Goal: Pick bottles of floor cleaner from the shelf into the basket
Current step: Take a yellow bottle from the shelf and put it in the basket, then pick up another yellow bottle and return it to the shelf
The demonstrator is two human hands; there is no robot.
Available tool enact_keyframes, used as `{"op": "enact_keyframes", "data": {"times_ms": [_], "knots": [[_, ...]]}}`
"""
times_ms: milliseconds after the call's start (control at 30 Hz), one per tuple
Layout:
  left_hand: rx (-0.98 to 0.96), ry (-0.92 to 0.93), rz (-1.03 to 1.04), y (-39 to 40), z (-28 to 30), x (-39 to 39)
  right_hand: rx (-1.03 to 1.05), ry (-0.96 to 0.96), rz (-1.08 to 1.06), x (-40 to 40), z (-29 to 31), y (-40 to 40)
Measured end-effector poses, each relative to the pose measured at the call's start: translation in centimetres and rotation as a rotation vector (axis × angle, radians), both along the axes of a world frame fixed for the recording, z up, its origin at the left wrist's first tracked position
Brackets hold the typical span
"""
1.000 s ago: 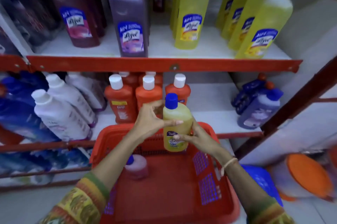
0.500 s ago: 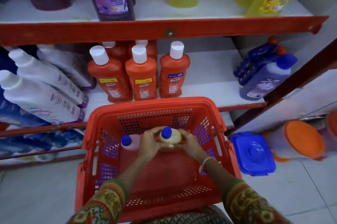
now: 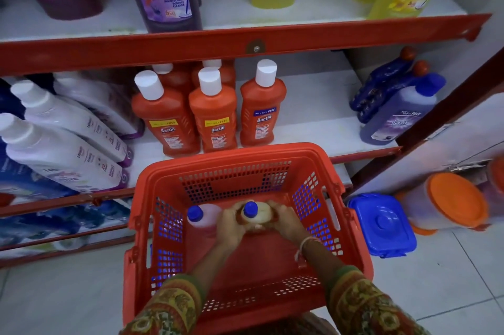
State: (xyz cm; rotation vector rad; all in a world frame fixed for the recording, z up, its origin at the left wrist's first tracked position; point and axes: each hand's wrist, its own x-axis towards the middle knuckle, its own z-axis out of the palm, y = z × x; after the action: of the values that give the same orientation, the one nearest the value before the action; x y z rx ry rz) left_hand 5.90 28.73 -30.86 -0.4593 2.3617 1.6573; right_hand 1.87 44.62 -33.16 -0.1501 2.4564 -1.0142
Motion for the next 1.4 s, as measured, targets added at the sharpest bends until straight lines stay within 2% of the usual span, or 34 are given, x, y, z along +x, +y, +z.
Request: {"op": "enact_keyframes", "data": {"times_ms": [133,233,367,500,567,667,800,867,967,1067,1133,1267,1400], "knots": [[-0.006,-0.02,-0.132,-0.6,0.8,-0.4,0.024,0.043,0.092,-0.8,1.7,0.6],[-0.006,0.022,-0.169,-1.5,2.9,-0.4,-0.021,0.106,0.098,-2.1,5.4,1.7],[-0.011,0.2,-0.125,-2.5,8.6,-1.4,-0.238,0.225,-0.007,-4.6,13.2,3.4],[0.038,0.466,-0.061,-0.9,16.5,-4.3,-0.402,0.434,-0.154,-7.1,20.9,5.1],[-0.017,0.632,-0.026,0.3,19.8,-6.2,-0.486,0.558,-0.246,-8.5,24.0,6.1],[-0.211,0.882,0.032,2.1,24.0,-9.6,-0.599,0.766,-0.402,-11.2,28.0,7.9],[-0.434,1.068,0.103,3.8,27.6,-13.7,-0.586,0.98,-0.62,-15.2,31.3,10.4],[-0.546,1.076,0.103,4.2,28.0,-15.5,-0.53,1.011,-0.691,-17.5,31.8,11.6],[-0.738,1.005,0.091,4.2,27.4,-17.8,-0.458,0.941,-0.688,-20.5,32.5,13.0],[-0.931,0.866,0.088,3.8,26.0,-19.2,-0.682,0.785,-0.554,-22.7,33.5,14.1],[-1.031,0.798,0.083,3.4,24.9,-19.3,-0.726,0.663,-0.472,-23.6,33.8,15.1],[-1.073,0.794,0.088,2.9,24.1,-19.0,-0.718,0.603,-0.375,-24.7,33.7,16.5],[-1.109,0.8,0.067,3.0,24.0,-18.8,-0.8,0.682,-0.399,-24.3,33.6,15.5]]}}
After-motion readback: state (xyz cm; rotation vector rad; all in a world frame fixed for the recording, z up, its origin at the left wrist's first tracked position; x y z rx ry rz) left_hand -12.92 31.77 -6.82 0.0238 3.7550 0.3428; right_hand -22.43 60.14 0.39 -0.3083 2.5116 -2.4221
